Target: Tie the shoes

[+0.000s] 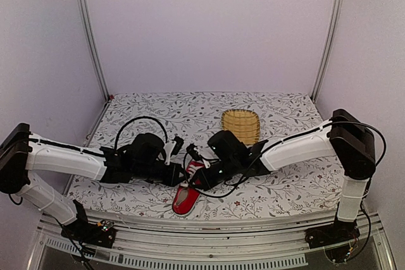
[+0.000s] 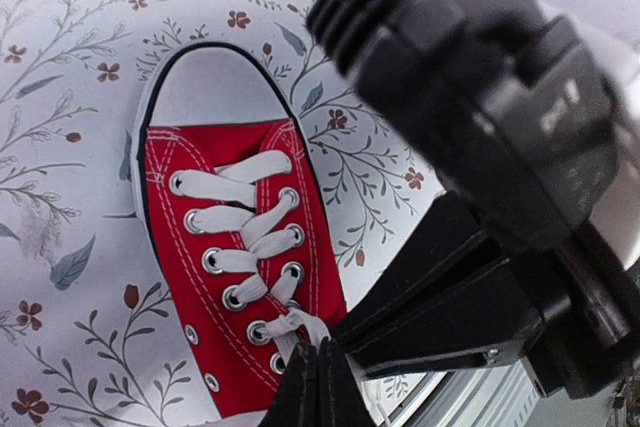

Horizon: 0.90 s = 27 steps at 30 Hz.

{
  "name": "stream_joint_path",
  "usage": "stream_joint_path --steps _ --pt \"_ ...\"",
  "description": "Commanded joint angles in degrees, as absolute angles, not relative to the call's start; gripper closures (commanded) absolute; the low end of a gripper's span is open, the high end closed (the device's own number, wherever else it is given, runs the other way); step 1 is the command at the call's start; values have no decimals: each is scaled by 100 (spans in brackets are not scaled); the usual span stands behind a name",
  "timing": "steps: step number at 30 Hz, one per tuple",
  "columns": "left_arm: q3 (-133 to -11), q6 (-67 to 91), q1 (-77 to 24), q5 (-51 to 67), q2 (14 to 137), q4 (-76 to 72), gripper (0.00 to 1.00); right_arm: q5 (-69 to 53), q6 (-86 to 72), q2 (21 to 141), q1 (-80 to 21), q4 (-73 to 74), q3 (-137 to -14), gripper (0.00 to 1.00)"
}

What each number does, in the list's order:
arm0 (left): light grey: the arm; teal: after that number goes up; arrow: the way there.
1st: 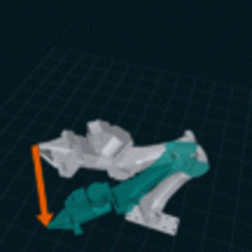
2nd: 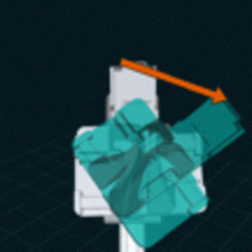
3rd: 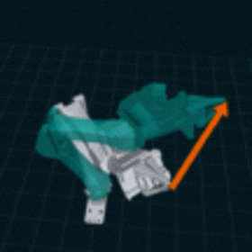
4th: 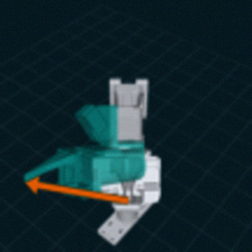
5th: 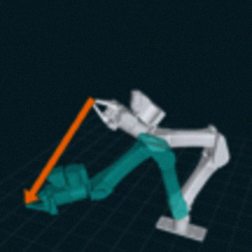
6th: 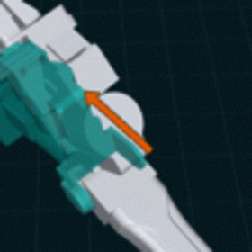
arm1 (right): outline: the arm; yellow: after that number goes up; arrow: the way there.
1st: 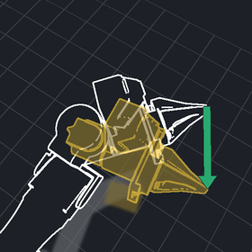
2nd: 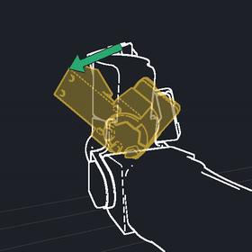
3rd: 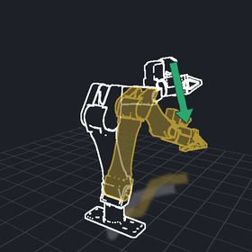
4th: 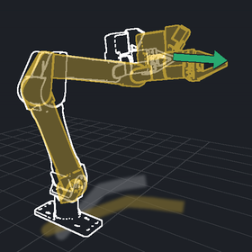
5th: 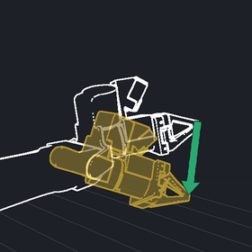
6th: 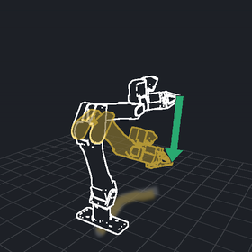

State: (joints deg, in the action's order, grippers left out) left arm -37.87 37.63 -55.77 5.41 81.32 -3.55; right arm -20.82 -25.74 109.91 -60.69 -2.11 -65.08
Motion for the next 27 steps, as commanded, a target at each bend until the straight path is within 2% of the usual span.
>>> stream_joint_path --steps 1,27 --pt "-3720 3837 -5620 392 7981 -417 100 -2219 -2556 11091 -6086 -413 -6489 98" --pt "-3276 3957 -5583 1131 7959 -1161 100 -1944 -2805 11386 -6091 -902 -6592 98"
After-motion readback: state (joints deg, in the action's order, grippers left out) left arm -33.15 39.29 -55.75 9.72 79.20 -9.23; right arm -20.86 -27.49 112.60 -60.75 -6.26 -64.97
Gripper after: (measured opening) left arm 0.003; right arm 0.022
